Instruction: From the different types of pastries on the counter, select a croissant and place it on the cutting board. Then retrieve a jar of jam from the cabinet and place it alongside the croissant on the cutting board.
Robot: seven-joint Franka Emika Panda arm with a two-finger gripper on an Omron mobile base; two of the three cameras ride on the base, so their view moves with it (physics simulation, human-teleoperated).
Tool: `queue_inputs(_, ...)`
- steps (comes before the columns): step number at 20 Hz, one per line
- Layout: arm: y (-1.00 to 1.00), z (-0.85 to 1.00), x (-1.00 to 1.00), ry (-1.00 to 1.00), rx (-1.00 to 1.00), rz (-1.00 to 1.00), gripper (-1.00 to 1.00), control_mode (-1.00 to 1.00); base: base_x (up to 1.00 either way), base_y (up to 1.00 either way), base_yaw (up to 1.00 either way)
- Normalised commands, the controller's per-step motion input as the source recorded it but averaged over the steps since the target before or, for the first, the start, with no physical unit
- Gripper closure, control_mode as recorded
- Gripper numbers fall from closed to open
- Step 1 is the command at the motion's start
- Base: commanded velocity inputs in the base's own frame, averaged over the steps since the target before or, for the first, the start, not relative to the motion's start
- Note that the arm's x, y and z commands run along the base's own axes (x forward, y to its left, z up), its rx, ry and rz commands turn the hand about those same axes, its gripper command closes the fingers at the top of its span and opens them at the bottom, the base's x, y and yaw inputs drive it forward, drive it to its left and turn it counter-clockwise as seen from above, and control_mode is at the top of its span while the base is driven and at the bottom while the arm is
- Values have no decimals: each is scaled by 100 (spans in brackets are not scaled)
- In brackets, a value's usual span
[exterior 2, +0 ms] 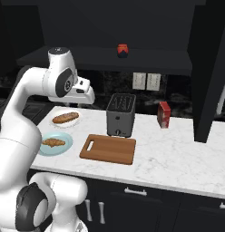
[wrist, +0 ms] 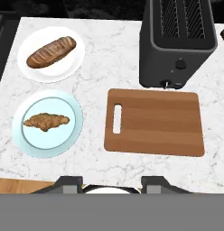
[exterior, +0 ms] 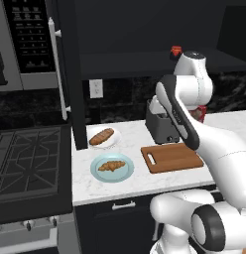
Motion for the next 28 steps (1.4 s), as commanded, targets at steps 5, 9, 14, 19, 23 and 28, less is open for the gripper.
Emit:
queue_inputs(5, 19, 0, -4, -3, -2, 17, -100, -100, 0, 0, 0)
queue_inputs(9, 4, 0, -11, 0, 0, 36, -100, -100, 0, 0, 0)
queue_inputs(14, 37, -4, 0, 2, -9, 39, -100, -100, 0, 0, 0)
queue_inputs(19, 23, -21, 0, -1, -5, 35, -100, -100, 0, 0, 0)
queue_inputs(23, 30, -27, 15, 1, -1, 15, -100, -100, 0, 0, 0)
queue_inputs(28, 61, -22, 7, 0, -6, 23, -100, -100, 0, 0, 0)
